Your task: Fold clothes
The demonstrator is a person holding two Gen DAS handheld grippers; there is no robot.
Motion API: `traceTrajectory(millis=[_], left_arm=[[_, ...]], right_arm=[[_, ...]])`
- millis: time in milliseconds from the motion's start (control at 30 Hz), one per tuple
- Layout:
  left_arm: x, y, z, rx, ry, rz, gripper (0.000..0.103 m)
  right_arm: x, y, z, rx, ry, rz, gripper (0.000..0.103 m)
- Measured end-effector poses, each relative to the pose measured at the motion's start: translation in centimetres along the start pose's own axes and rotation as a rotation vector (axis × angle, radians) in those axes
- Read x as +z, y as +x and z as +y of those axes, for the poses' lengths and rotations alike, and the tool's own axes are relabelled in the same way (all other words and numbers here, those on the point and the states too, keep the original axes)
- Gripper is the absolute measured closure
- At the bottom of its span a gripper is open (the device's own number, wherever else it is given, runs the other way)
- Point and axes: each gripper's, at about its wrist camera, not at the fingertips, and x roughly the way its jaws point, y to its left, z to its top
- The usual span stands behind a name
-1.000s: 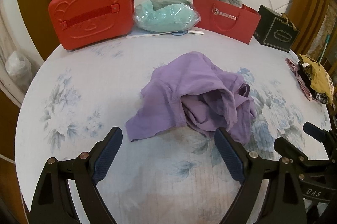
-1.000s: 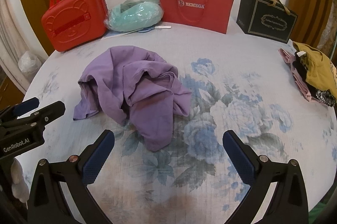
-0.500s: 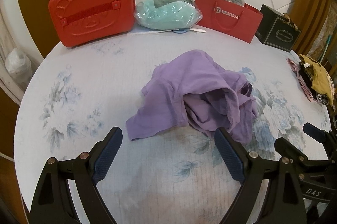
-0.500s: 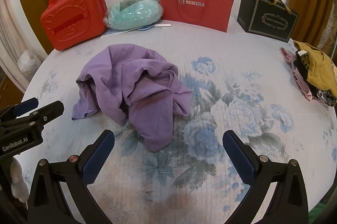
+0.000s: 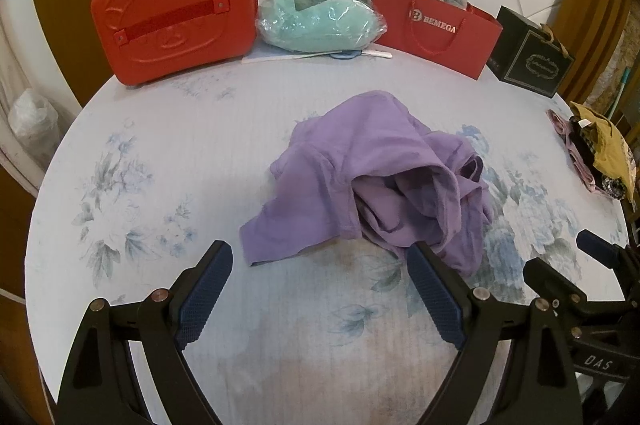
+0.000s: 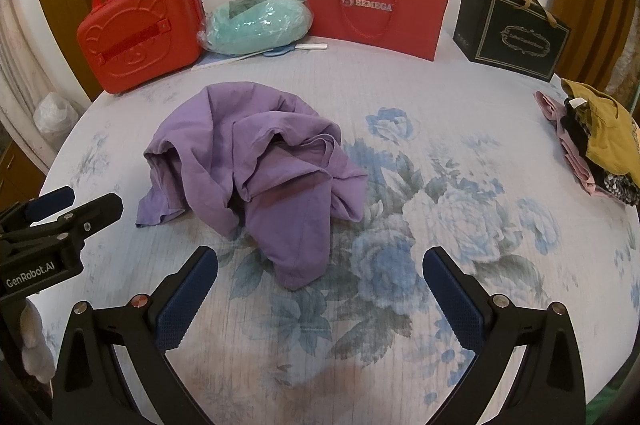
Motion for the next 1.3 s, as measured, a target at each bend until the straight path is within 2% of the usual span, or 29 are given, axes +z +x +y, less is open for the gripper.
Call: traceTrajectory(millis=[333, 467, 567, 600, 667, 700, 733, 767, 800, 867, 900, 967, 1033, 1133, 1167, 1233, 1300], left_arm=[[1.0, 3.2, 0.7, -0.016, 0.015, 0.024, 0.013], [1.3, 5.4, 0.5, -0.017, 0.04, 0.043, 0.013], [1.6, 7.4, 0.4, -0.03, 0.049, 0.07, 0.014], [1.6, 8.0, 0.4, -0.035, 0.055, 0.074, 0.018], [1.8, 9.2, 0.5, -0.038, 0.065, 0.088, 0.046], [1.9, 9.9, 0.5, -0.042, 0.068, 0.101, 0.054], [2.1, 10.7, 0.7, -0.051, 0.067, 0.12, 0.07], [2.2, 11.3, 0.8, -0.06, 0.065, 0.134, 0.086], [2.4, 11.4, 0.9, -0.06, 0.062, 0.129, 0.092], [2.7, 11.7, 1.1, -0.059, 0.056, 0.119, 0.097], [3.1, 11.4, 1.3, -0.046, 0.053, 0.099, 0.097], [4.0, 10.2, 2.4, -0.015, 0.026, 0.053, 0.098], [4.6, 8.4, 3.0, -0.03, 0.012, 0.017, 0.098], [5.6, 5.6, 3.9, -0.054, -0.008, -0.038, 0.098], [5.9, 4.7, 4.2, -0.062, -0.015, -0.056, 0.098], [6.5, 2.8, 4.8, -0.078, -0.029, -0.092, 0.098], [6.7, 0.2, 4.2, -0.106, -0.018, -0.147, 0.098]], right_arm=[[0.7, 1.9, -0.7, 0.058, 0.005, 0.02, 0.0], [1.0, 3.5, 0.8, 0.112, -0.029, 0.049, 0.0], [1.1, 5.5, 1.7, 0.119, -0.052, 0.083, 0.0], [1.2, 6.2, 2.0, 0.12, -0.059, 0.095, 0.0], [1.3, 7.7, 2.6, 0.119, -0.071, 0.119, 0.001], [1.4, 8.5, 2.7, 0.114, -0.074, 0.13, 0.003], [1.5, 9.2, 2.8, 0.106, -0.077, 0.141, 0.012], [1.5, 9.9, 2.8, 0.102, -0.081, 0.154, 0.026], [1.5, 10.7, 2.8, 0.098, -0.084, 0.168, 0.034], [1.4, 12.0, 2.8, 0.101, -0.092, 0.203, 0.066], [1.5, 12.1, 2.5, 0.114, -0.09, 0.205, 0.07], [1.9, 11.6, 2.0, 0.151, -0.078, 0.192, 0.084], [2.7, 10.3, 1.1, 0.16, -0.063, 0.147, 0.087], [4.5, 6.4, -1.1, 0.166, -0.025, 0.028, 0.087], [5.1, 4.7, -1.6, 0.157, -0.018, -0.021, 0.088], [6.0, 1.6, -2.4, 0.091, -0.021, -0.115, 0.098], [6.8, -2.0, -4.2, 0.087, 0.014, -0.199, 0.098]])
